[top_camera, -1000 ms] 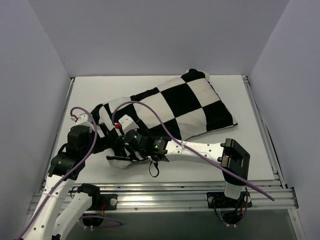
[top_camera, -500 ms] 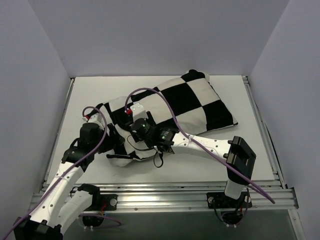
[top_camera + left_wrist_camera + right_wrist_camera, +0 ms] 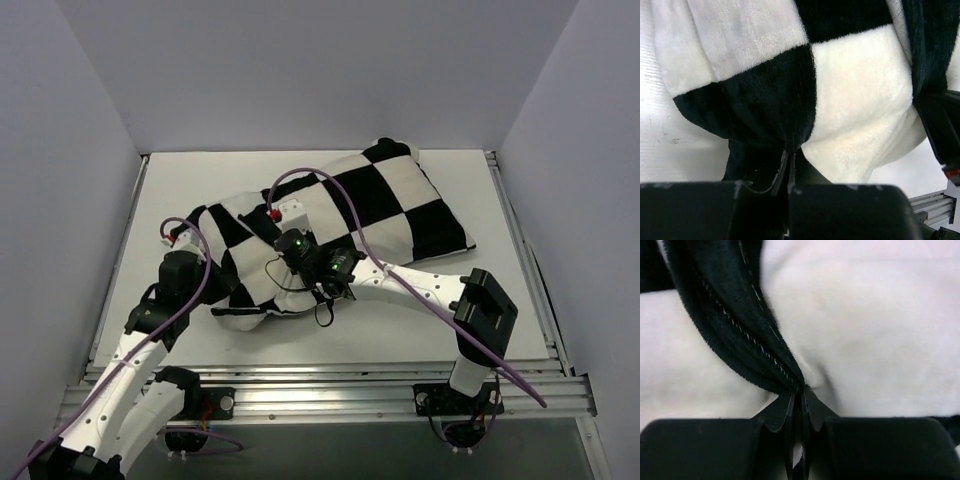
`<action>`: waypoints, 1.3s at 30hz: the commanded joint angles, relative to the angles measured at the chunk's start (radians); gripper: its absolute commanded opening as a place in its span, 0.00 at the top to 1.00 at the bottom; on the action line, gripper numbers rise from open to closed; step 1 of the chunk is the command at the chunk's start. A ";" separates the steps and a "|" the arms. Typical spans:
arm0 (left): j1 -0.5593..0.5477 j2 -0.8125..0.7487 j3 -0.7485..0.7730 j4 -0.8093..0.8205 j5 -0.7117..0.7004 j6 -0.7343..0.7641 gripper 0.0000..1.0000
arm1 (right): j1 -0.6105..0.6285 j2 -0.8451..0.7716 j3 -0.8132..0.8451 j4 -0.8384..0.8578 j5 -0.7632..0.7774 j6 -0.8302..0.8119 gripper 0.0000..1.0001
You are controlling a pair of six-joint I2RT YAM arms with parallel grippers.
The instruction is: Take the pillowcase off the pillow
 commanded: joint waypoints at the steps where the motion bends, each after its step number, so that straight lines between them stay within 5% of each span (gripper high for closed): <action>1: 0.004 -0.045 -0.011 -0.032 -0.081 0.001 0.98 | -0.064 -0.066 -0.036 -0.038 0.113 0.019 1.00; 7: 0.017 -0.096 0.001 -0.125 -0.123 0.023 0.98 | -0.216 -0.161 -0.100 -0.075 0.115 0.114 1.00; 16: 0.015 -0.074 0.038 -0.102 -0.061 0.049 0.97 | -0.334 -0.212 -0.267 0.141 -0.298 0.102 1.00; 18: 0.001 -0.061 0.084 -0.072 -0.002 0.063 0.92 | -0.328 -0.198 -0.284 0.174 -0.357 0.103 1.00; 24: -0.092 0.042 0.274 -0.081 -0.021 0.047 0.53 | -0.319 -0.176 -0.315 0.244 -0.367 0.120 1.00; 27: -0.186 0.123 0.391 -0.111 -0.141 0.027 0.39 | -0.319 -0.175 -0.321 0.256 -0.368 0.122 1.00; 35: -0.452 0.499 0.677 -0.157 -0.489 0.020 0.37 | -0.317 -0.167 -0.330 0.285 -0.358 0.129 1.00; 39: -0.486 0.627 0.744 -0.164 -0.579 0.030 0.40 | -0.316 -0.166 -0.333 0.287 -0.344 0.126 1.00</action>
